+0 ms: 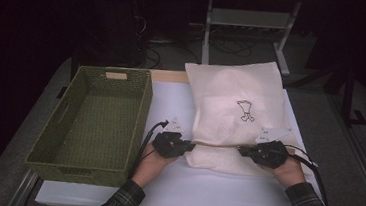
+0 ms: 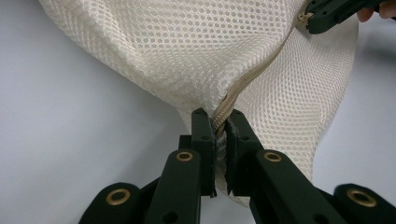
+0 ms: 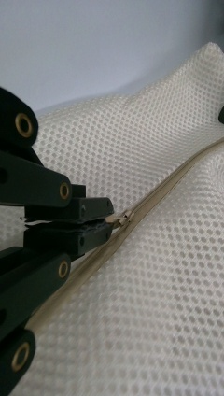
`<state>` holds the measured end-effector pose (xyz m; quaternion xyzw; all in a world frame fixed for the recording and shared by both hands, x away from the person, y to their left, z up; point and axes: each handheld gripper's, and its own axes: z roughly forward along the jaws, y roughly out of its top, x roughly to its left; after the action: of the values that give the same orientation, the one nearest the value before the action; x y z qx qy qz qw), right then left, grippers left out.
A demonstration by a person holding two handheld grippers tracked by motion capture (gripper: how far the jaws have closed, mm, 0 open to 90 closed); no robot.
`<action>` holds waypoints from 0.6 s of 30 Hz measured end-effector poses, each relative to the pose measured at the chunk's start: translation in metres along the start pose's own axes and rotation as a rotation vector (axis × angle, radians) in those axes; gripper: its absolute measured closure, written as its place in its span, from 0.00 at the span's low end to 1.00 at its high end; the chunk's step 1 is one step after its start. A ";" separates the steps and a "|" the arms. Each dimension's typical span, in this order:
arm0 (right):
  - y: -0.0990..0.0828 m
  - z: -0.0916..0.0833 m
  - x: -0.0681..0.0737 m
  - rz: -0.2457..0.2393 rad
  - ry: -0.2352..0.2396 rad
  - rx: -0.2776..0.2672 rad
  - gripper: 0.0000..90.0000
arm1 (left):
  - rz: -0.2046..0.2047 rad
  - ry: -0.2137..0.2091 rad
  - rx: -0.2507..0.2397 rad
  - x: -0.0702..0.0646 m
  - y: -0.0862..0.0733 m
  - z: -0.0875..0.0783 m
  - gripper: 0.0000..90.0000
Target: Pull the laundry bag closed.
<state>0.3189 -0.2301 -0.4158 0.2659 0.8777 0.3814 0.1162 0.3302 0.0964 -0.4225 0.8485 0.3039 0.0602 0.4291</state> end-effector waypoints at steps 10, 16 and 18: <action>-0.003 -0.004 -0.003 0.008 -0.011 -0.004 0.97 | 0.003 0.002 0.002 0.000 0.000 0.000 0.93; -0.009 -0.010 -0.005 0.020 -0.025 -0.009 0.97 | -0.001 0.003 0.002 0.000 0.000 0.000 0.93; -0.011 -0.012 -0.005 0.023 -0.030 -0.010 0.97 | -0.002 0.002 0.003 0.000 0.000 0.000 0.93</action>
<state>0.3141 -0.2466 -0.4154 0.2810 0.8709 0.3829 0.1261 0.3304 0.0965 -0.4231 0.8486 0.3054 0.0604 0.4277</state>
